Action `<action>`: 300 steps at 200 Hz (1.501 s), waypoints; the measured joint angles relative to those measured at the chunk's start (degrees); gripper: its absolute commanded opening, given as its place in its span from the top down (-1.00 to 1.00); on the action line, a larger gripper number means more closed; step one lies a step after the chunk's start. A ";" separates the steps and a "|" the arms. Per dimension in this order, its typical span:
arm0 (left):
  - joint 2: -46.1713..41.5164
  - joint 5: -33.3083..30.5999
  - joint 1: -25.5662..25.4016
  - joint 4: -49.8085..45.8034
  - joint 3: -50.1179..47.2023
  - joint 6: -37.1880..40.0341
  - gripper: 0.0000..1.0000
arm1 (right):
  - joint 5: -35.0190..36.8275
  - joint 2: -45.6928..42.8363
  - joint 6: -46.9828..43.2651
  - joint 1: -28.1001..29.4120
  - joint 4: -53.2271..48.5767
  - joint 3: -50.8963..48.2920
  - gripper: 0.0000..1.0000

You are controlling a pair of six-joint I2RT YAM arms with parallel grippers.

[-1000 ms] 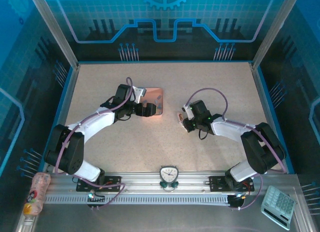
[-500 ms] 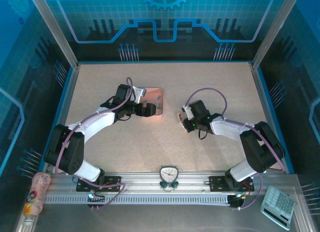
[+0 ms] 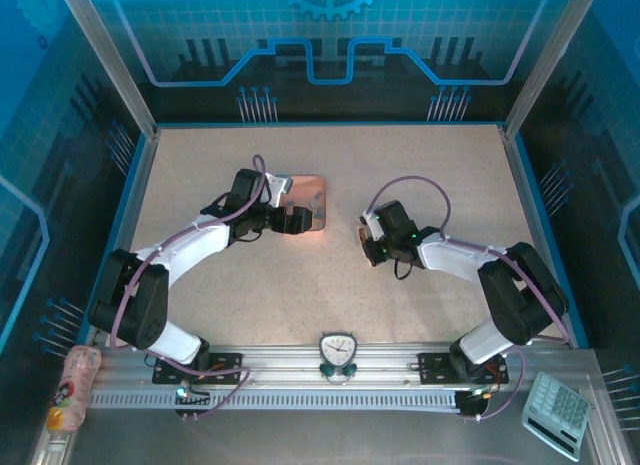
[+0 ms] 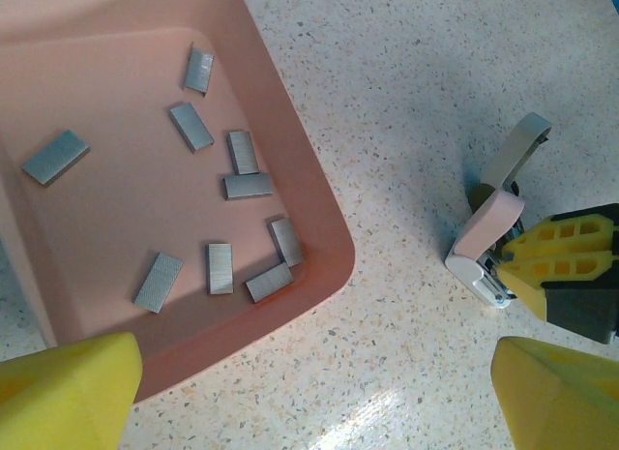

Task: Load the staples into the stapler

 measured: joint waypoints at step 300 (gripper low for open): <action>0.00 0.26 0.00 -0.02 0.02 0.00 -0.89 | 4.96 -0.15 15.02 3.78 -4.76 2.12 0.75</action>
